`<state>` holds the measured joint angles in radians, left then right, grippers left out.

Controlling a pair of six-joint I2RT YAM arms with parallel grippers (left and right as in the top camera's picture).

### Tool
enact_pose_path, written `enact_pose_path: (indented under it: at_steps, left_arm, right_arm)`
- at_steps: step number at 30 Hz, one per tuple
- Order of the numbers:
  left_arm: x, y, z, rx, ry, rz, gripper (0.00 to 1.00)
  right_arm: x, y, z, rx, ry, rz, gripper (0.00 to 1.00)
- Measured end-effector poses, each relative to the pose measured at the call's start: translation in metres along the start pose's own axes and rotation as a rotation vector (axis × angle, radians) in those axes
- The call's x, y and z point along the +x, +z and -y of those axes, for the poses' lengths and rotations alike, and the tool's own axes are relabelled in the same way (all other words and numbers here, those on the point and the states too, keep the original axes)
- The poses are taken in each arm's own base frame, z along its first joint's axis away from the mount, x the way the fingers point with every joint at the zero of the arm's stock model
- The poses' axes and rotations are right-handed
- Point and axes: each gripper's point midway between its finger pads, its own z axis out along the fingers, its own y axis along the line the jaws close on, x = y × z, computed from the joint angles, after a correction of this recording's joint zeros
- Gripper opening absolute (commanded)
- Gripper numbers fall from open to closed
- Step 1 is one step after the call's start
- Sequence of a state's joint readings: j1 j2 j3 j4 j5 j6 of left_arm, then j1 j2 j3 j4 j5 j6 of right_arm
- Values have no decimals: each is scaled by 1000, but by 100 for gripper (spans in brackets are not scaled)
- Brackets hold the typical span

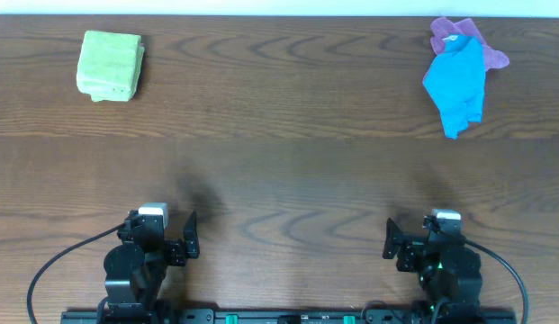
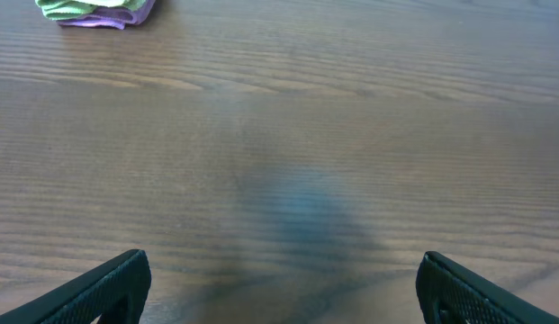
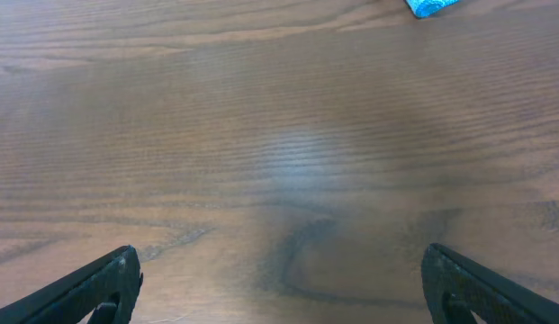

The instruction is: Fold the cloth

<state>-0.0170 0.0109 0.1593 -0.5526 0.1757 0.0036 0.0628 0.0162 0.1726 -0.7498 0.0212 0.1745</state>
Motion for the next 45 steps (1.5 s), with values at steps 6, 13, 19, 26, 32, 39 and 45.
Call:
enact_pose_path:
  at_steps: [6,13,19,26,32,39,45]
  left_arm:
    - [0,0,0,0,0,0,95]
    - [0,0,0,0,0,0,95]
    - [0,0,0,0,0,0,96]
    - [0,0,0,0,0,0,95]
    - [0,0,0,0,0,0,95]
    - [0,0,0,0,0,0,95]
    - [0,0,0,0,0,0,95]
  right_arm:
    - [0,0,0,0,0,0,99]
    - [0,0,0,0,0,0,99]
    - [0,0,0,0,0,0,99]
    - [0,0,0,0,0,0,99]
    - [0,0,0,0,0,0,99]
    - [0,0,0,0,0,0,99]
    - [-24,0,-5,-26,117,98,99]
